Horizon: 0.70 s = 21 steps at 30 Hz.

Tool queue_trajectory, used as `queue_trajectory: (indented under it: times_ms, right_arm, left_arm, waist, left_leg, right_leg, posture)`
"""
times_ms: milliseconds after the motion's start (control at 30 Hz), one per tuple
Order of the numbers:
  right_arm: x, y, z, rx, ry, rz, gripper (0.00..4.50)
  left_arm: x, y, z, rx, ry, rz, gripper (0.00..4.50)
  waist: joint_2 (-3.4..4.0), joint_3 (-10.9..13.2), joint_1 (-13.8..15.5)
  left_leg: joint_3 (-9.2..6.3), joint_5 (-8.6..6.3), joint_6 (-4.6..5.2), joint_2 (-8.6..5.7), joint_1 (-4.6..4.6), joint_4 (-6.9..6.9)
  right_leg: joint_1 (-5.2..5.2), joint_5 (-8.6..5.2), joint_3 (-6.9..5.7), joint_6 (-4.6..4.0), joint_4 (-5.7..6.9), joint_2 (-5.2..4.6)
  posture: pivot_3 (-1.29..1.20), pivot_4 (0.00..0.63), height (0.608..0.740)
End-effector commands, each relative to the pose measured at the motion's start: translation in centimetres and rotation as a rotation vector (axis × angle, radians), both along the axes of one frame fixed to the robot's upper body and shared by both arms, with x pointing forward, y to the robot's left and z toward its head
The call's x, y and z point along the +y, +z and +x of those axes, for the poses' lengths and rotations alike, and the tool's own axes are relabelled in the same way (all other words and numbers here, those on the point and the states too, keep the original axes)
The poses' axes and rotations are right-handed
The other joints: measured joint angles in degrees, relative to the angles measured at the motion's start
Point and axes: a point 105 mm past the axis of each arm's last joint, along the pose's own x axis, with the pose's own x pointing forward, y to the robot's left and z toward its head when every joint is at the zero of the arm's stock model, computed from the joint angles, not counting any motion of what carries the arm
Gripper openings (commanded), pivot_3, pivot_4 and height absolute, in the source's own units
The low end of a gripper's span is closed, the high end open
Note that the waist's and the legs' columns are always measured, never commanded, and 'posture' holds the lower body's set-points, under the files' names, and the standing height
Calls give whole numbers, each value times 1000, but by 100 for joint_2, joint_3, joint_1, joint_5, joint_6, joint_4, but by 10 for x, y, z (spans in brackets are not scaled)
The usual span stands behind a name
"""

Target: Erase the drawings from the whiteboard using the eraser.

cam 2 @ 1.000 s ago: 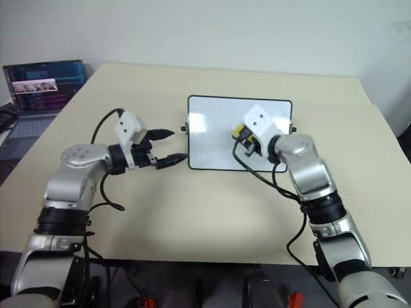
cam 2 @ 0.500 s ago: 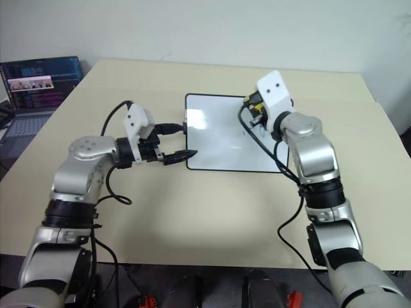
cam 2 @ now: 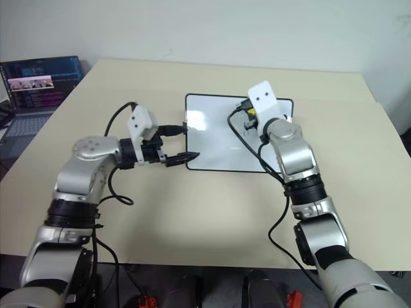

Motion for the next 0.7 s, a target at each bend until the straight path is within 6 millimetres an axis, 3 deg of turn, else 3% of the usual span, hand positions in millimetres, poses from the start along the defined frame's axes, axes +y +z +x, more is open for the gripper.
queue_trajectory:
  times_ms: [33, 267, 567, 700]
  right_arm:
    - [6, 11, -2, -47, 20, -22, 980]
    - [15, -21, -6, 38, 53, -91, 980]
    - [31, -95, -23, 223, 153, -223, 980]
    - [32, -103, -28, 246, 175, -235, 980]
  left_arm:
    - [1, 10, -3, -41, -5, -1, 4500]
    - [2, 9, -2, -37, -2, 1, 4500]
    - [1, 9, -3, -38, -3, -1, 4500]
    - [2, 9, -3, -38, -1, 1, 4500]
  waist:
    - [0, 0, 0]
    - [0, -1, -9]
    - [-7, -24, -29]
    - [-7, -24, -38]
  left_leg:
    - [0, 1, -2, 0, 0, 0]
    - [-1, 3, -6, 0, 3, 3]
    - [-2, -2, 5, 0, 47, 18]
    - [-1, -4, 7, 0, 159, 14]
  right_leg:
    - [0, 0, 0, 0, 0, 0]
    - [2, 0, 0, 0, 5, 1]
    - [40, 0, 5, 0, 38, 6]
    - [153, -7, 8, 0, 28, 10]
  posture:
    - [0, 150, 740]
    - [0, 150, 740]
    - [0, 150, 740]
    - [0, 150, 740]
